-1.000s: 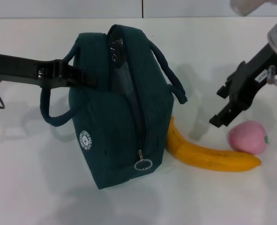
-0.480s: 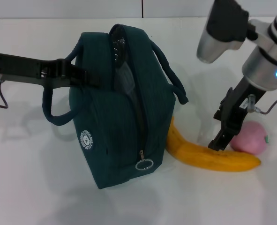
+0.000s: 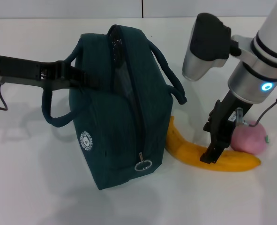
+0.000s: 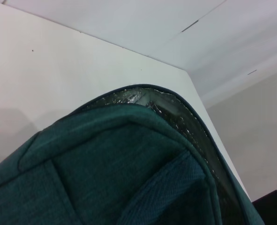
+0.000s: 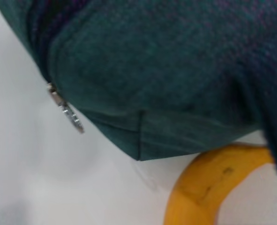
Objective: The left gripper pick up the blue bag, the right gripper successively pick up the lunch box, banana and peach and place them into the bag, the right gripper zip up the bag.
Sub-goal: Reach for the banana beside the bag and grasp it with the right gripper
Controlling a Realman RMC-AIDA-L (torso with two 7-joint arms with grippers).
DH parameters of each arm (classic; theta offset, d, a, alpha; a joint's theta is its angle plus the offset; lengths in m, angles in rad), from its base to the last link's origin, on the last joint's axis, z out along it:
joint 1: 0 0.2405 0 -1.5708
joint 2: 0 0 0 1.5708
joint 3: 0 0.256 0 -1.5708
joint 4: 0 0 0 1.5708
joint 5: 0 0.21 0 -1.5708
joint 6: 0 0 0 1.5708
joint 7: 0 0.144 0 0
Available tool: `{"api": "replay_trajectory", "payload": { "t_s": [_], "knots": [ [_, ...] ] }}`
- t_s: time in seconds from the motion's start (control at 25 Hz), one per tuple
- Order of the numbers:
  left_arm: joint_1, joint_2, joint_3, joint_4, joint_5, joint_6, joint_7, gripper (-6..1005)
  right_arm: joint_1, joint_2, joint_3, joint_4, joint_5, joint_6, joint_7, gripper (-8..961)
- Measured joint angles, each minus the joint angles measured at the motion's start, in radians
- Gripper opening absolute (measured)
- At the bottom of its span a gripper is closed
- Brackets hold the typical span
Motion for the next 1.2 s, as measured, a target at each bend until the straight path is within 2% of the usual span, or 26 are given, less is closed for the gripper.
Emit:
{"api": "replay_trajectory", "payload": {
  "t_s": [0.52,0.76,1.08,1.2],
  "knots": [
    [0.001,-0.002,0.0,-0.01,-0.001,0.0,0.003,36,0.006,0.0,-0.096,0.017,0.039,0.027,0.015,857],
    [-0.002,-0.002,0.0,-0.014,-0.001,0.0,0.008,35,0.009,0.0,-0.12,0.028,0.038,0.048,0.024,824],
    [-0.008,-0.002,0.0,-0.014,-0.002,0.0,0.008,35,0.011,0.0,-0.125,0.038,0.038,0.056,0.025,550],
    [-0.01,-0.001,0.0,-0.014,-0.002,0.0,0.008,35,0.011,0.0,-0.126,0.039,0.038,0.058,0.024,521]
  ]
}}
